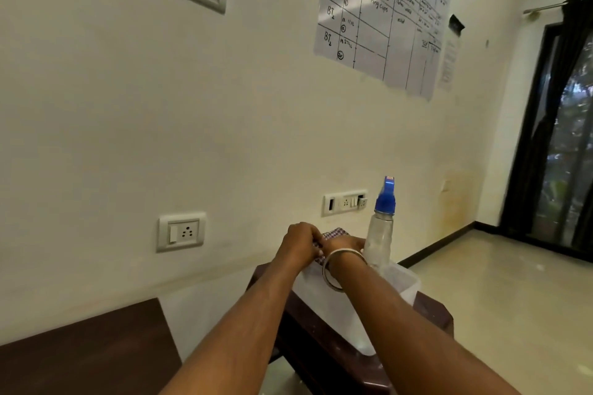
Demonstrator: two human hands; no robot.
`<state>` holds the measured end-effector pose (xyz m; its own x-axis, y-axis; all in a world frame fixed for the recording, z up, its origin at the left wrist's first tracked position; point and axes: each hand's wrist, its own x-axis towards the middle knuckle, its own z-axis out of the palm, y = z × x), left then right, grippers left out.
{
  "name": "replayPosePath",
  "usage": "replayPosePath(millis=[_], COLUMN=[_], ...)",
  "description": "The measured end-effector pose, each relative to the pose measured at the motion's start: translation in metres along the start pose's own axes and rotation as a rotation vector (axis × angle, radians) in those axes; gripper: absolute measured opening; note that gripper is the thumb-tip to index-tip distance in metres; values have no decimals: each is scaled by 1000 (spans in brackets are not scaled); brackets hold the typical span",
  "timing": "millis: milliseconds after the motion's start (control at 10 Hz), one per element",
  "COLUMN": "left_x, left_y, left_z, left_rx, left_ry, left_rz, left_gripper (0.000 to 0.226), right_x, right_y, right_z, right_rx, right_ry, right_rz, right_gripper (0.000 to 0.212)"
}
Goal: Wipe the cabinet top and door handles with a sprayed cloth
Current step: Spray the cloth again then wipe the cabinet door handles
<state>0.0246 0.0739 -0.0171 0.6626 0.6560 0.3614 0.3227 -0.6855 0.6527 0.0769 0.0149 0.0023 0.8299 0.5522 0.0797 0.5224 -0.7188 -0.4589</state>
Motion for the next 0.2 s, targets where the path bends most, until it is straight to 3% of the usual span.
replayPosePath(millis=[100, 200], left_x=[4, 7], left_y=[2, 2], left_z=[-1, -4], left_rx=[112, 269], left_ry=[-82, -185], left_rz=[-24, -46], left_gripper=[21, 23], right_x=[4, 11], right_y=[4, 8], right_z=[-4, 0], right_rx=[-266, -376], right_ry=[-95, -270], right_rz=[-86, -170], right_gripper=[43, 40])
